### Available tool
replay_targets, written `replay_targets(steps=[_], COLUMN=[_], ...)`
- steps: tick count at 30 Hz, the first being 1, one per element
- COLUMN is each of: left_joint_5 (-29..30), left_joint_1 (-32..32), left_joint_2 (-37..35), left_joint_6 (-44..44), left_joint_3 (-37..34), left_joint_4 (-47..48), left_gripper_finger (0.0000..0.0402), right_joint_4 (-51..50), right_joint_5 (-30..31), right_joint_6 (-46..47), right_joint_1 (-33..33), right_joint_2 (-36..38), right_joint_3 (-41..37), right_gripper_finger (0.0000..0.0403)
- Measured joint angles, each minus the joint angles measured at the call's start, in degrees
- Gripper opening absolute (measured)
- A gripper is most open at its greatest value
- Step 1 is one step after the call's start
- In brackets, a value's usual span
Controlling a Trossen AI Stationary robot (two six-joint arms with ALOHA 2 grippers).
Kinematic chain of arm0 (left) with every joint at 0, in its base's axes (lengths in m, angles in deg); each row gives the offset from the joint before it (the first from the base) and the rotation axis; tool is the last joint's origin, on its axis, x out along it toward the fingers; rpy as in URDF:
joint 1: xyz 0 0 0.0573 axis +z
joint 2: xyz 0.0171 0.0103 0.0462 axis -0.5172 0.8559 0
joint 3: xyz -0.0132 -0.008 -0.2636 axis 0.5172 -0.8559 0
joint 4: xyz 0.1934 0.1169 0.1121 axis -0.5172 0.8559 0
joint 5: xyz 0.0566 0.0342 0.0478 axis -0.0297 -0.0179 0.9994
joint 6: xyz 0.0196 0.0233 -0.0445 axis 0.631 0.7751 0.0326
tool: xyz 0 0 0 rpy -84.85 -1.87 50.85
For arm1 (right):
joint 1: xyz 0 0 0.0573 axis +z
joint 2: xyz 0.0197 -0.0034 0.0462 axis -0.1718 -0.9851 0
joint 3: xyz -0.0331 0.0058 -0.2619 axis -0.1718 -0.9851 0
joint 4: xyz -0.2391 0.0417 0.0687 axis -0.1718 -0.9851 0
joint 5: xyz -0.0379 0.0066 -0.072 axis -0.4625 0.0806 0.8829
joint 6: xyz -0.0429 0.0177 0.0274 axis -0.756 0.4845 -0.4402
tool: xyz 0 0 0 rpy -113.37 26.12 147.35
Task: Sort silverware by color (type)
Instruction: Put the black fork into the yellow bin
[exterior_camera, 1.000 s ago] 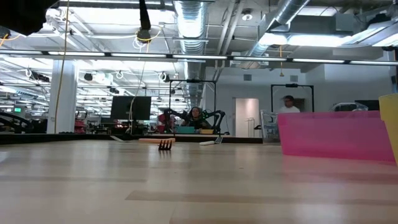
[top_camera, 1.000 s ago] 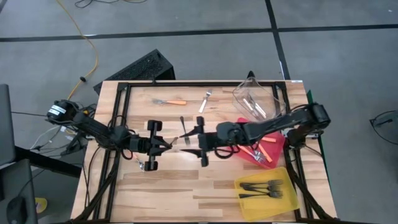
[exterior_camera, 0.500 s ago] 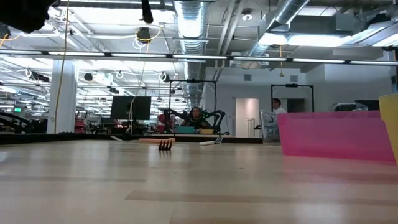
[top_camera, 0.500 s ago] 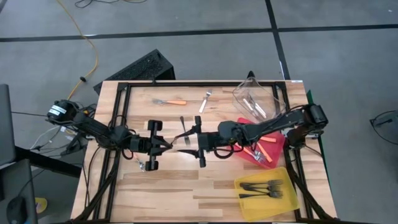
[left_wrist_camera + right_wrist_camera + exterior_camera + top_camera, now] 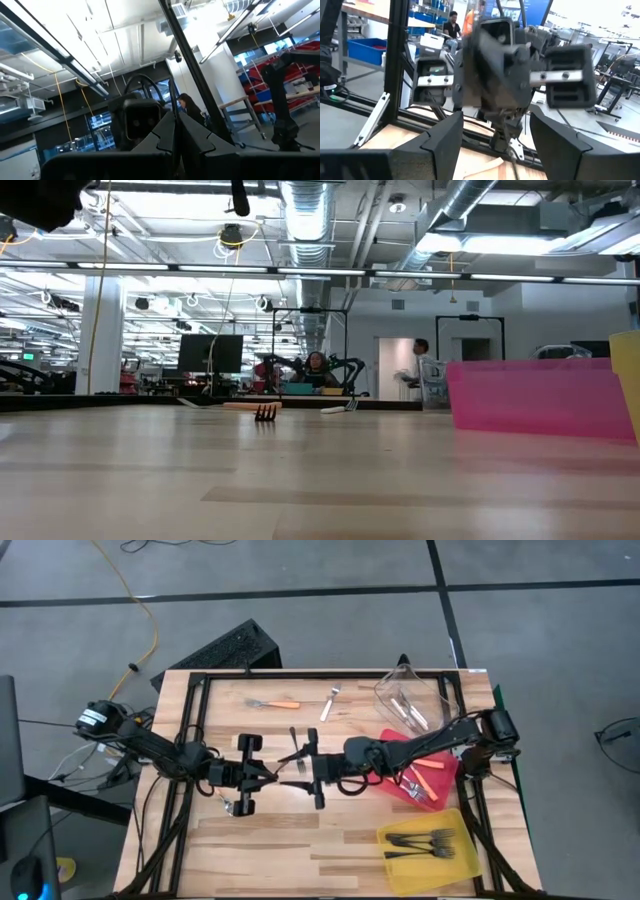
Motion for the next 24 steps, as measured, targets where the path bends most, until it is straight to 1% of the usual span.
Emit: replay_targets(steps=[4, 8, 15, 17, 19, 21, 24], left_joint_5=[0.02, 0.13, 0.26, 0.26, 0.38, 0.50, 0.53], left_joint_1=[0.19, 0.37, 0.37, 0.37, 0.37, 0.37, 0.37], left_joint_2=[1.82, 4.06, 3.98, 3.95, 3.93, 3.93, 3.93], left_joint_6=[0.08, 0.54, 2.50, 2.42, 2.15, 2.05, 1.99], left_joint_3=[0.52, 1.66, 2.47, 2.47, 2.47, 2.47, 2.47], left_joint_4=[-0.79, -0.63, -0.94, -0.96, -0.65, -0.09, 0.07], left_gripper_finger=[0.0000, 0.0000, 0.0000, 0.0000, 0.0000, 0.0000, 0.0000], right_joint_4=[1.23, 0.41, -1.32, -1.94, -2.21, -2.20, -2.19], right_joint_5=[-1.42, -1.53, -1.51, -1.42, -1.38, -1.35, -1.31], right_joint_6=[0.00, 0.26, 1.29, 1.33, 1.33, 1.33, 1.01], right_joint_1=[-0.13, -0.39, -0.39, -0.39, -0.39, -0.39, -0.39], right_joint_2=[0.00, 0.00, 0.00, 0.00, 0.00, 0.00, 0.02], right_joint_3=[0.00, 0.00, 0.00, 0.00, 0.00, 0.00, 0.00], right_gripper_finger=[0.0255, 0.0255, 0.0248, 0.0234, 0.0212, 0.0181, 0.0121])
